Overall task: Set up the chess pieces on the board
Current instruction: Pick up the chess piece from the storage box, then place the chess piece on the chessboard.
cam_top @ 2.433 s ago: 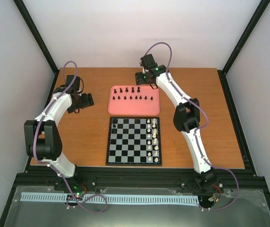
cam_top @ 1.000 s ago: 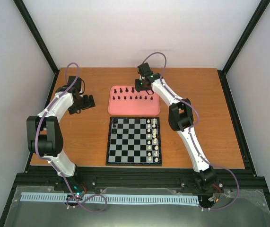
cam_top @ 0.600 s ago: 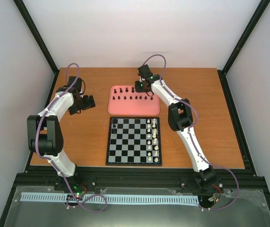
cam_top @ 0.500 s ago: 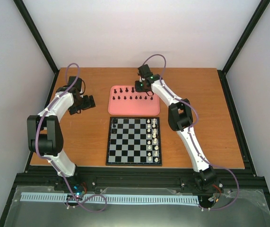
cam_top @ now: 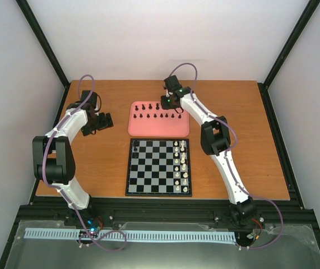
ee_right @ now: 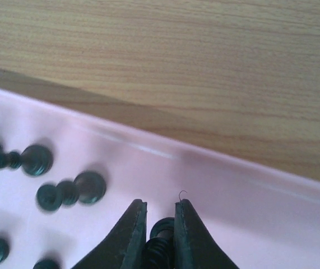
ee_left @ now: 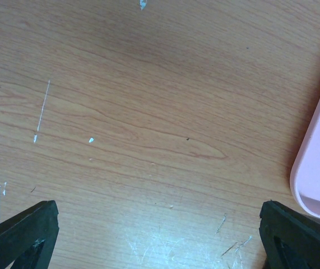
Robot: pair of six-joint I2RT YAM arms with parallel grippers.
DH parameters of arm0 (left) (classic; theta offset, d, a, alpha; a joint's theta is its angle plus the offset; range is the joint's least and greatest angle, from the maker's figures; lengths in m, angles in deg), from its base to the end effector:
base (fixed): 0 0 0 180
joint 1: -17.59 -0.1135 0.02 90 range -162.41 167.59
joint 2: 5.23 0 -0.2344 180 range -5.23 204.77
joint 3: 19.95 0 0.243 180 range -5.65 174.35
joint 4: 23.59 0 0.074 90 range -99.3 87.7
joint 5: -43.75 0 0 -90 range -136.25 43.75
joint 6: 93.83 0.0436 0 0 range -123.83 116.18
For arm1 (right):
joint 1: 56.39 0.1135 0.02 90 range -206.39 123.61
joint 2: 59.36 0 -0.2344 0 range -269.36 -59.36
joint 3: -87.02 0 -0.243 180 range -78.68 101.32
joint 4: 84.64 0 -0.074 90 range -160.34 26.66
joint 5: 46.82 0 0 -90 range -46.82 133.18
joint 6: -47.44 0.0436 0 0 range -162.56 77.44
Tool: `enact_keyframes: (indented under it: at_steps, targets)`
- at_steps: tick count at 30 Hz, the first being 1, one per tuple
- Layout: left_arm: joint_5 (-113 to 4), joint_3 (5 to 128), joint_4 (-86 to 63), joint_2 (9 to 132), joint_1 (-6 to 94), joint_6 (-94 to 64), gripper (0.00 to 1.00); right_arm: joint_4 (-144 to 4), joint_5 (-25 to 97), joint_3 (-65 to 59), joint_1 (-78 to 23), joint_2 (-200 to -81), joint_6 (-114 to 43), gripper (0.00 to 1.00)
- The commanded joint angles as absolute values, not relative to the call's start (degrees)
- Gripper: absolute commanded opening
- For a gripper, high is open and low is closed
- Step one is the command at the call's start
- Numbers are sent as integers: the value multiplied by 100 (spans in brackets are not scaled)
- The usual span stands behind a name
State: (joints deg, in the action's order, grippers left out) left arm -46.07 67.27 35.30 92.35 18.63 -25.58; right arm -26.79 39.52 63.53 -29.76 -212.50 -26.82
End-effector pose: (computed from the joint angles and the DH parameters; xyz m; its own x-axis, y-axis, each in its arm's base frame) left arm 0.3316 -0.0059 0.1922 -0.8747 -0.3547 -0.3302 -0.3306 0.9350 -0.1286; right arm 0.4814 0.2445 0.1380 -0.8306 -0.1136 -0.5451 -0.2651 0.9416 0.2076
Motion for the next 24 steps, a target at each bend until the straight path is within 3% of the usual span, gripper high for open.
enact_keyframes:
  at_steps: [1,7,16,24]
  targets:
    - [-4598,6962,3516,9244,1864,-2531,100,-2680,3987,5857,-2979,-20047,-2973,3]
    - [-4521,6963,3552,9195,1860,-2522,100,-2775,3812,4723,-2650,-18694,-3368,3]
    - [-4524,7049,3541,9137,1864,-2532,100,-3596,3356,1696,-1233,-16887,-3208,3]
    - [-4542,6847,3475,8980,1860,-2537,100,-4282,3199,711,-252,-16669,-2920,3]
